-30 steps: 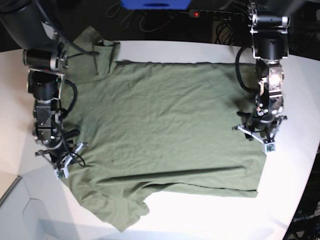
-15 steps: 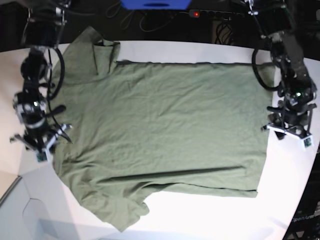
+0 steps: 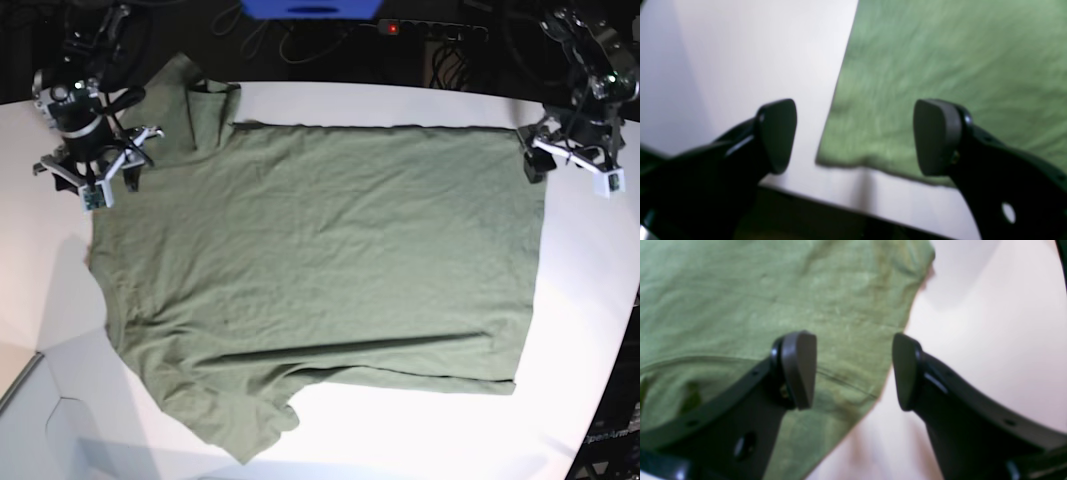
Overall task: Layout the t-shirt on the table in an organized manner, then fold the t-shirt properly
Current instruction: 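Grasp the shirt's shoulder corners with both grippers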
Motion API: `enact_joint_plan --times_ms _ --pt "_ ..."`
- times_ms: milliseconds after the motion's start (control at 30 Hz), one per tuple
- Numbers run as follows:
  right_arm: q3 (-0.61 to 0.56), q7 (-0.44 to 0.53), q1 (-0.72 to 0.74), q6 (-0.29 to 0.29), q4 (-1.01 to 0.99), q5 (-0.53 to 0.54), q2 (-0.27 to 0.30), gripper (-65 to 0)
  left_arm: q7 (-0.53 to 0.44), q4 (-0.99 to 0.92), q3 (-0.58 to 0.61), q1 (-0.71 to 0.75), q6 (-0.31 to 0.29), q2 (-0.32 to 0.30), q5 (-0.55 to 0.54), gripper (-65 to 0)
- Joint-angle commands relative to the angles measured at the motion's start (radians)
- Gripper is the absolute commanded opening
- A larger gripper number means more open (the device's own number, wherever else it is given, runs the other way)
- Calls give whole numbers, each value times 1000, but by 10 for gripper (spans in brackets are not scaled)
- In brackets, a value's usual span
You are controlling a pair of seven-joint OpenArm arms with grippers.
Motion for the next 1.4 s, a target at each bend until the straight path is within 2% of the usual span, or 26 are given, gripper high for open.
enact_joint_plan --times_ms 0,167,267,467,600,767,1300,1367 --pt "8 24 -13 -6 23 7 1 -285 -28 20 -18 6 -6 -7 -10 -119" --pt "10 25 -51 -6 23 7 -1 -286 -56 14 -23 53 -6 -1 -8 -119" --pt "10 25 -54 -6 23 7 -13 -286 -114 -51 -21 53 -6 -5 -8 -119" --pt "8 25 -62 -6 23 7 -15 -286 -132 -192 -20 23 -6 -16 -7 -119" --pt "8 25 -71 -6 23 7 -16 -286 -136 -242 40 10 -14 -25 56 -119" --pt "10 25 -73 -6 23 7 -16 -286 -202 -252 97 10 -69 -16 147 -120" --pt "11 25 -90 -6 31 7 -16 -286 -200 -212 111 78 -69 -17 160 -123" --pt "11 25 -90 -6 31 7 -16 -286 -200 -221 111 75 -69 -16 160 -174"
